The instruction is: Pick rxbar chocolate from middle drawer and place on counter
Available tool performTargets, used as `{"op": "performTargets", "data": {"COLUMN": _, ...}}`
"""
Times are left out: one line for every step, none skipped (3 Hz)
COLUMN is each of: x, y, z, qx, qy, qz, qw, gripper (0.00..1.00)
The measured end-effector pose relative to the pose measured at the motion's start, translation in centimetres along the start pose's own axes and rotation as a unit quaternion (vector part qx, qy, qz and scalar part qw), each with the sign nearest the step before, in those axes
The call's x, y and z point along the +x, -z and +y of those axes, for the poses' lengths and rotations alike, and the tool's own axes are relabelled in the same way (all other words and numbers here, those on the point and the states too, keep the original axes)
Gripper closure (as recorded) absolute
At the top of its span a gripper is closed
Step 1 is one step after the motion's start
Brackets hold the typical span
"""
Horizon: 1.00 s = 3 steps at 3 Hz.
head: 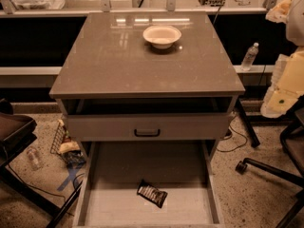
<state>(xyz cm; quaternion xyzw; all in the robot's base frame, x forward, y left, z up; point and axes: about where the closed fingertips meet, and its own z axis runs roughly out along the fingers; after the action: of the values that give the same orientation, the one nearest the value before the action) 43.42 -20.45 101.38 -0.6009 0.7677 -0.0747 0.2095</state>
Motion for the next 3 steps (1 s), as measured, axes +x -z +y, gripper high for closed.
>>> {"op": "performTargets", "data": {"x": 0.0, "y": 0.0, "z": 0.0, "qx": 0.000, "qy": 0.000, "qz": 0.000, "qw": 1.0000, "gripper": 0.00}}
{"op": "performTargets", "data": {"x": 0.3, "y": -1.0, "z": 0.5, "qx": 0.012, "qy": -0.002, "qz": 0.007, "qw": 0.9999, "gripper": 0.00}}
{"op": "performTargets", "data": {"x": 2.9, "y": -4.9, "z": 2.7, "qx": 0.009, "qy": -0.009, "qz": -0.006, "qw": 0.9999, "gripper": 0.00}}
